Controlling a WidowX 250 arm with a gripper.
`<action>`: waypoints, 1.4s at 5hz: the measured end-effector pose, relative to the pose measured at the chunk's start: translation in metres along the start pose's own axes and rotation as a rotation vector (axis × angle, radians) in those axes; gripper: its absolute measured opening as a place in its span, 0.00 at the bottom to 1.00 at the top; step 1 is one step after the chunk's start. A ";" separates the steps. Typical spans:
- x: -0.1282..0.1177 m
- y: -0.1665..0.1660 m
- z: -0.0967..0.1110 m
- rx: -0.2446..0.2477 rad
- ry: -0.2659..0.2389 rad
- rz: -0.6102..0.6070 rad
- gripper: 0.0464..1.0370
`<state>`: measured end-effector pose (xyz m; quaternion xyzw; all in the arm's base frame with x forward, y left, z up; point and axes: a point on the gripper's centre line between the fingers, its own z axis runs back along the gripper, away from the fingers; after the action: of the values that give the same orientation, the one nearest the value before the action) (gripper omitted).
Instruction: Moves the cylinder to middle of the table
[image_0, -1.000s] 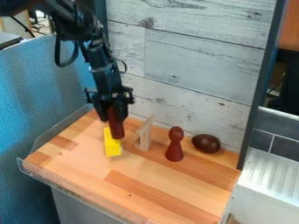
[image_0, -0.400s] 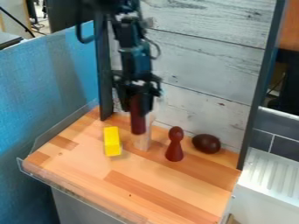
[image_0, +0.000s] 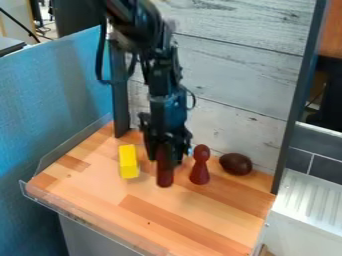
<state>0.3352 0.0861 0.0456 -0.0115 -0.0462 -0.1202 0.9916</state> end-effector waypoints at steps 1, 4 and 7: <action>0.005 -0.009 -0.013 -0.024 -0.097 -0.159 0.50; -0.003 -0.013 -0.036 -0.134 -0.150 -0.320 0.50; 0.012 -0.019 -0.048 -0.025 -0.077 -0.356 0.50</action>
<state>0.3468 0.0629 -0.0006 -0.0202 -0.0838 -0.2940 0.9519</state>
